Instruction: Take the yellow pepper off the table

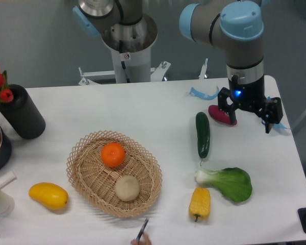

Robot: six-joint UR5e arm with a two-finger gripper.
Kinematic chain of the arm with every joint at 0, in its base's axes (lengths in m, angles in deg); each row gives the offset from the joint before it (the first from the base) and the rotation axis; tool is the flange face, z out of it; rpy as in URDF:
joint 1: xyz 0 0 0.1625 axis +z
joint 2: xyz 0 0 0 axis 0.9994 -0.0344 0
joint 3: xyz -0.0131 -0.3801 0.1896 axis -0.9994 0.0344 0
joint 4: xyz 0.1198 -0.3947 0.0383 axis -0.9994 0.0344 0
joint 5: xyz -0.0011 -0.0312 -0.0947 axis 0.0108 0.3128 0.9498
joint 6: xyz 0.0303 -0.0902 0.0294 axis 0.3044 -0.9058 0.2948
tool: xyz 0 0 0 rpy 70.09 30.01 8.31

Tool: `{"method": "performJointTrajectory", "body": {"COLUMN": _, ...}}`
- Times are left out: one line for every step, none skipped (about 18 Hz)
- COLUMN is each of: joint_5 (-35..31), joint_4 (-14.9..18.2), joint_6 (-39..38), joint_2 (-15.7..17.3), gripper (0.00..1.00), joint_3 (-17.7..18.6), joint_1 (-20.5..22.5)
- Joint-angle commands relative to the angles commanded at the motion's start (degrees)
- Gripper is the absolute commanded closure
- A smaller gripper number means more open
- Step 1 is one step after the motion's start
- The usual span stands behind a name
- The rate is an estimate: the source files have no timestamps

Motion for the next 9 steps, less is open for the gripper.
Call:
{"method": "performJointTrajectory", "body": {"joint_5": 0.0, "joint_4": 0.0, "joint_6": 0.09, "joint_2": 0.0, "gripper": 0.0, "joint_3": 0.0, "joint_1": 0.0}}
{"method": "performJointTrajectory", "body": {"joint_5": 0.0, "joint_4": 0.0, "joint_6": 0.26, "joint_2": -0.09, "gripper": 0.0, "joint_3": 0.09, "joint_1": -0.09}}
{"method": "performJointTrajectory", "body": {"joint_5": 0.0, "joint_4": 0.0, "joint_6": 0.18, "joint_2": -0.17, "gripper": 0.0, "joint_3": 0.0, "joint_1": -0.09}}
{"method": "performJointTrajectory", "body": {"joint_5": 0.0, "joint_4": -0.17, "joint_6": 0.52, "joint_2": -0.44, "gripper": 0.0, "joint_3": 0.09, "joint_1": -0.17}}
{"method": "performJointTrajectory", "body": {"joint_5": -0.26, "joint_4": -0.61, "joint_6": 0.79, "joint_2": -0.7, "gripper": 0.0, "joint_3": 0.0, "joint_1": -0.26}}
{"method": "performJointTrajectory", "body": {"joint_5": -0.35, "joint_4": -0.88, "joint_6": 0.79, "joint_2": -1.31, "gripper": 0.0, "joint_3": 0.0, "joint_1": -0.35}}
{"method": "performJointTrajectory", "body": {"joint_5": -0.52, "joint_4": -1.05, "joint_6": 0.79, "joint_2": -1.41, "gripper": 0.0, "joint_3": 0.09, "joint_1": -0.35}}
{"method": "performJointTrajectory", "body": {"joint_5": -0.61, "joint_4": -0.97, "joint_6": 0.53, "joint_2": -1.49, "gripper": 0.0, "joint_3": 0.26, "joint_1": -0.44}}
{"method": "performJointTrajectory", "body": {"joint_5": -0.53, "joint_4": -0.97, "joint_6": 0.35, "joint_2": -1.58, "gripper": 0.0, "joint_3": 0.44, "joint_1": -0.44}}
